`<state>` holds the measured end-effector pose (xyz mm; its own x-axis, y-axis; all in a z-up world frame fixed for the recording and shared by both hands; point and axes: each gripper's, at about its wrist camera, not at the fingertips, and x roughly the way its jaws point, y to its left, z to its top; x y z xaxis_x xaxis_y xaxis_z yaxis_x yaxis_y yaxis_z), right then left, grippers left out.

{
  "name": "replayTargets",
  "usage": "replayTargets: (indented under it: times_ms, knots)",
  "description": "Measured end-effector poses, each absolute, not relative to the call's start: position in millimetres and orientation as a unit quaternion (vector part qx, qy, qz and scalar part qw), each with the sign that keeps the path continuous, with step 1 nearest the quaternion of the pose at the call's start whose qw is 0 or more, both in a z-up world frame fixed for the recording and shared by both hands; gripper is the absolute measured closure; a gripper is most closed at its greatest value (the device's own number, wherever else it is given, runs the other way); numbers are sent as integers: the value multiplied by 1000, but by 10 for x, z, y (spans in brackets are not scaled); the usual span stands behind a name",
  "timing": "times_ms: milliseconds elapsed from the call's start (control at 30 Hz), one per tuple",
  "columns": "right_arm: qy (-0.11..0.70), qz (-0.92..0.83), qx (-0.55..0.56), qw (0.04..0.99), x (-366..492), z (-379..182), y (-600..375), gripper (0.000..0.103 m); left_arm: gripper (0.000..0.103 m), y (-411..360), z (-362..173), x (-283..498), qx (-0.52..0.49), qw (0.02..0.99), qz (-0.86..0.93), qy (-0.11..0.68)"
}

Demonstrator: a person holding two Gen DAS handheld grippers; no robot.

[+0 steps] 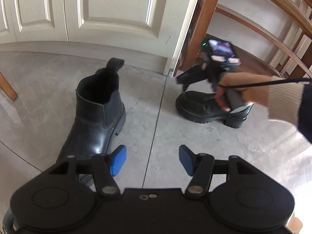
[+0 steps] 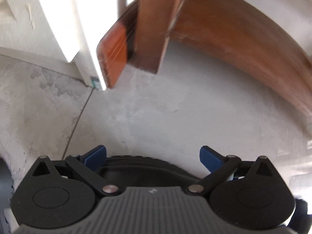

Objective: Organize scattered shoes
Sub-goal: 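Grasp the other black ankle boot by its collar with the right gripper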

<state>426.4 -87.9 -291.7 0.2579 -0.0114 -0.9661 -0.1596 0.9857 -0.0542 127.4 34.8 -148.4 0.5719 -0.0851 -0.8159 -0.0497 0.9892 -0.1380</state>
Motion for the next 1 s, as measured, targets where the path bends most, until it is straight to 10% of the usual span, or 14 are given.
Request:
replayTargets:
  times_ms: [567, 867, 1000]
  knots:
    - [574, 226, -244, 748, 2724, -2865, -1011, 1, 43, 319, -1511, 1235, -69, 885, -7, 461]
    - [263, 332, -266, 866, 2371, -791, -2037, 0, 43, 222, -1375, 1175, -51, 891, -1, 451]
    - [286, 387, -362, 798, 2387, -930, -2898, 0, 43, 176, -1358, 1151, -46, 890, 1, 453]
